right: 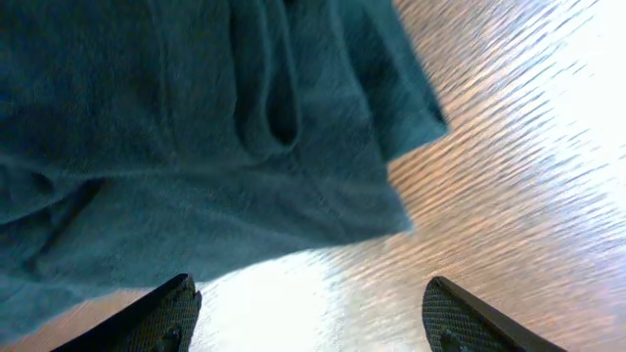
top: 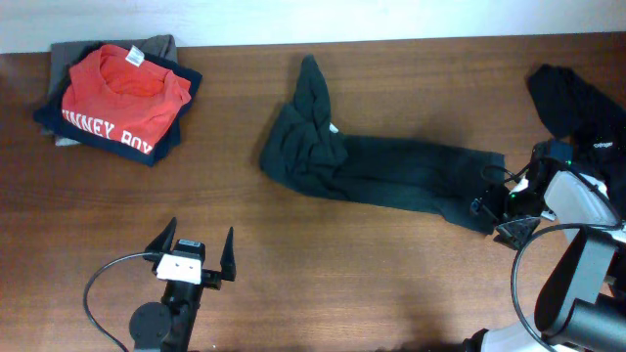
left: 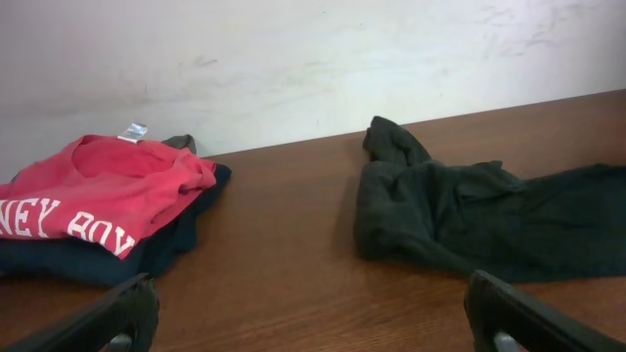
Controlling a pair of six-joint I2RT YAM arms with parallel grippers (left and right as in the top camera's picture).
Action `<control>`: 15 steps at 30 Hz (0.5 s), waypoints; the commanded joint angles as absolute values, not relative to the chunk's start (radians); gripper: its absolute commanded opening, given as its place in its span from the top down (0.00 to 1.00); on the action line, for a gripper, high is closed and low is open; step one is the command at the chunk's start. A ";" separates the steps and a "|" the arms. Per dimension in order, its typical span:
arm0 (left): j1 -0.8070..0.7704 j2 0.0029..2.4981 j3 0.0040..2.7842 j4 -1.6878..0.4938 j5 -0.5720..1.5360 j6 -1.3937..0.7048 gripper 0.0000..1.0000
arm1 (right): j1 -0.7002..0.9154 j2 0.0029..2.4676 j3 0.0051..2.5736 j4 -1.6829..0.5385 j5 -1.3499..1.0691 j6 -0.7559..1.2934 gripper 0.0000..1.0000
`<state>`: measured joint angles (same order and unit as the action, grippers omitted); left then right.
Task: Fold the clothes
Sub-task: 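Lower the right gripper and pinch the right end of the pant leg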
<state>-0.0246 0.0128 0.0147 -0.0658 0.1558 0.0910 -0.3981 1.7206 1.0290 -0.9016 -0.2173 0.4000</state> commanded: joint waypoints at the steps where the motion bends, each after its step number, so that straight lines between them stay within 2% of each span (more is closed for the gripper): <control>1: -0.019 0.006 0.009 -0.068 0.149 0.107 0.00 | -0.393 1.696 1.022 -0.922 -0.282 0.405 0.23; 8: -0.019 0.006 0.009 -0.068 0.149 0.107 0.00 | -0.394 1.676 1.022 -0.999 -0.115 0.451 0.23; 15: -0.019 0.006 0.009 -0.068 0.149 0.107 0.01 | -0.394 1.676 1.016 -0.981 -0.041 0.443 0.22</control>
<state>-0.0246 0.0128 0.0147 -0.0658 0.1558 0.0910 -0.3981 1.6985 1.0290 -0.9871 -0.1226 0.4271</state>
